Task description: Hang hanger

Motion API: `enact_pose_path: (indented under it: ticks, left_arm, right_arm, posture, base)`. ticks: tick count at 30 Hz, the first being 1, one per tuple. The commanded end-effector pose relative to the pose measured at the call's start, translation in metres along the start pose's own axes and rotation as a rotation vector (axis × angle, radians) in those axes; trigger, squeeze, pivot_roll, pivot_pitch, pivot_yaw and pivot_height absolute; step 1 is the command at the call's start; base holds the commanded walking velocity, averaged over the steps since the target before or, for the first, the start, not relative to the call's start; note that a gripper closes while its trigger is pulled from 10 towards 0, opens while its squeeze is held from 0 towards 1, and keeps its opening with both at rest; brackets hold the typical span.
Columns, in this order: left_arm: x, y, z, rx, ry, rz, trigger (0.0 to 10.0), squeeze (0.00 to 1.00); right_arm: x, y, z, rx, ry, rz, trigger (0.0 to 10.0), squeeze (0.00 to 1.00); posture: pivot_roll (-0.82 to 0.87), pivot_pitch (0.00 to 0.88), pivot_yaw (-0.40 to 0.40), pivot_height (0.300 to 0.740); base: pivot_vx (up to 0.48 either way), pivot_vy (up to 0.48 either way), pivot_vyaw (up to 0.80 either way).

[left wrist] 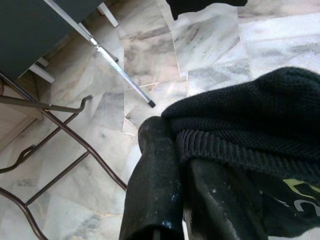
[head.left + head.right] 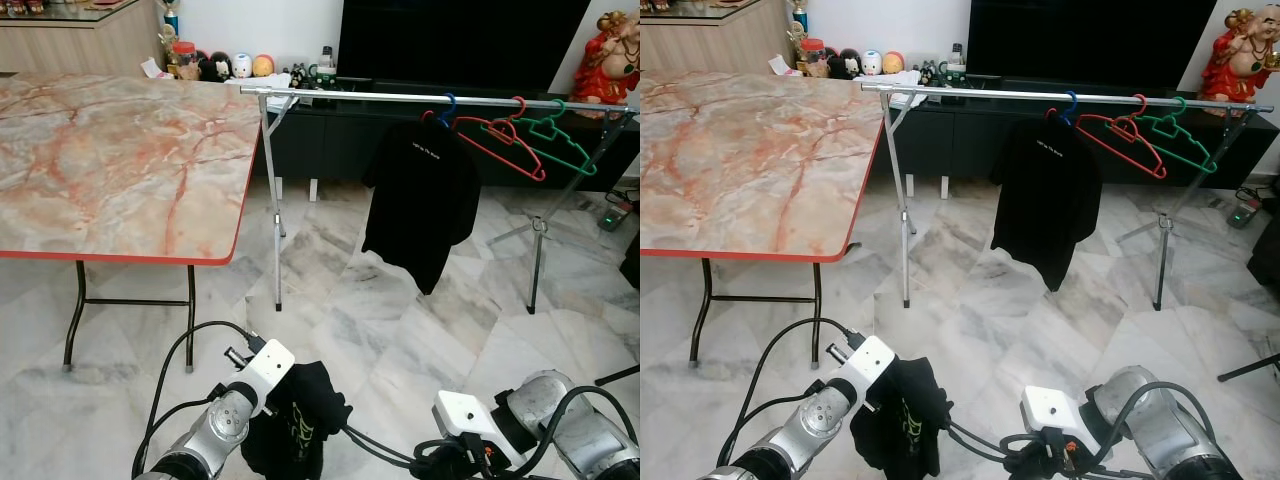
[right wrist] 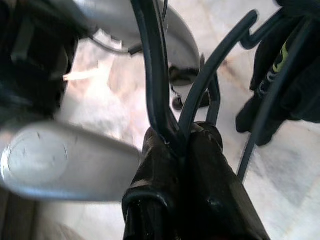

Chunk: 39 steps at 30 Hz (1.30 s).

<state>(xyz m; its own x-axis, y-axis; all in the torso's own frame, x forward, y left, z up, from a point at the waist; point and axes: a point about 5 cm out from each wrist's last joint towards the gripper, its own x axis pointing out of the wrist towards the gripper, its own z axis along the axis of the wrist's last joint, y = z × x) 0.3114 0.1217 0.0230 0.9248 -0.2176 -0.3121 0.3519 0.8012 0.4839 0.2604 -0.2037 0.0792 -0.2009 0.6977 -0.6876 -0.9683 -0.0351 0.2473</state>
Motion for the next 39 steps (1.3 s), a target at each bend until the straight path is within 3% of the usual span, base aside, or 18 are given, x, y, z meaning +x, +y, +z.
enact_pose_path:
  ticks: [1,6,13,20,21,22,23,25,26,39]
  left_arm:
    - [-0.001,0.024,-0.008,-0.035,0.034,0.101,0.0,0.0]
    - [-0.002,0.023,-0.01,-0.033,0.043,0.099,0.0,0.0]
    - [-0.002,0.021,-0.011,-0.024,0.048,0.078,0.0,0.0]
    - [-0.004,0.011,-0.014,-0.017,0.054,-0.027,0.0,0.0]
    - [-0.006,0.007,-0.016,-0.008,0.05,-0.081,9.3,0.0]
    - [-0.007,0.005,-0.016,-0.004,0.048,-0.097,9.3,0.0]
    - [-0.008,0.004,-0.017,0.0,0.047,-0.124,10.0,0.0]
    - [-0.009,0.002,-0.018,0.024,0.036,-0.16,10.0,0.0]
    - [-0.009,0.005,-0.019,0.034,0.037,-0.16,10.0,1.0]
    - [-0.017,0.011,-0.03,0.079,0.067,-0.277,10.0,1.0]
  right_arm:
    - [0.0,0.007,-0.013,0.055,0.03,0.066,0.0,0.0]
    - [-0.011,0.001,-0.009,0.052,-0.013,0.025,0.0,0.0]
    - [-0.019,-0.019,-0.024,0.06,0.088,-0.241,0.0,0.0]
    - [-0.018,-0.024,-0.031,0.074,0.128,-0.32,0.0,0.0]
    - [-0.016,-0.026,-0.031,0.069,0.117,-0.329,0.0,0.0]
    - [-0.015,-0.027,-0.031,0.068,0.114,-0.333,0.0,0.0]
    - [-0.014,-0.028,-0.03,0.067,0.112,-0.344,0.0,0.0]
    - [-0.014,-0.029,-0.03,0.067,0.111,-0.356,0.0,0.0]
    - [-0.013,-0.032,-0.028,0.064,0.108,-0.373,0.0,0.0]
    - [-0.009,-0.051,-0.015,0.076,0.035,-0.559,0.0,0.0]
  posture:
    - [-0.01,0.06,-0.055,0.74]
    - [-0.02,0.056,-0.055,0.74]
    - [-0.02,0.052,-0.054,0.74]
    - [-0.01,0.053,-0.052,0.74]
    - [-0.01,0.056,-0.053,0.74]
    - [-0.01,0.056,-0.053,0.74]
    - [-0.01,0.058,-0.054,0.74]
    - [-0.01,0.058,-0.054,0.74]
    - [-0.01,0.063,-0.056,0.74]
    - [0.0,0.069,-0.057,0.74]
  base:
    - [0.0,0.0,0.0]
    - [0.0,0.0,0.0]
    - [0.0,0.0,0.0]
    - [0.0,0.0,0.0]
    - [0.0,0.0,0.0]
    - [0.0,0.0,0.0]
    - [0.0,0.0,0.0]
    - [0.0,0.0,0.0]
    - [0.0,0.0,0.0]
    - [0.0,0.0,0.0]
